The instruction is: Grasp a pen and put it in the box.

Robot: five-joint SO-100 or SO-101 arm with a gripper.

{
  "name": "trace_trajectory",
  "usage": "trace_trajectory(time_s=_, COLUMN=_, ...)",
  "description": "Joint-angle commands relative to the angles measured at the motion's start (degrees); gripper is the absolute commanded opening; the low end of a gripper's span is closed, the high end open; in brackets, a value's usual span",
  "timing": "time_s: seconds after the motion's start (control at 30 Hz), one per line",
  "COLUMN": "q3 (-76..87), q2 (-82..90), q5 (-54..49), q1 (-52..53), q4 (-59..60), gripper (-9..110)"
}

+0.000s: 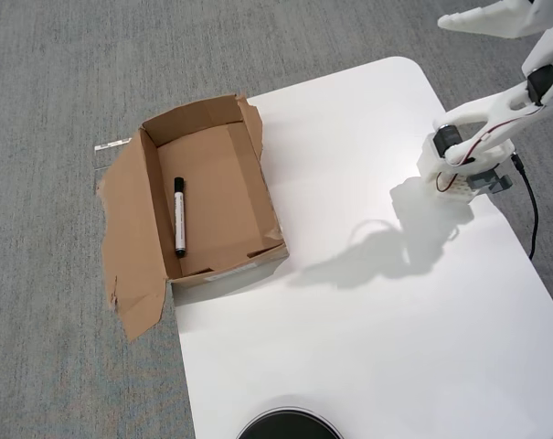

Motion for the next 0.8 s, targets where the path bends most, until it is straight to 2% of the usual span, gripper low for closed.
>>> trace_trajectory(time_s=0.0, q3=3.6, q2=3.5, q5=0.4, q1=-0.1, q4=3.6, gripper=20)
trace_trajectory(time_s=0.77, q3=59.4, q2=37.2, q5=0.0, q1=-0.1, q4=3.6, gripper=20)
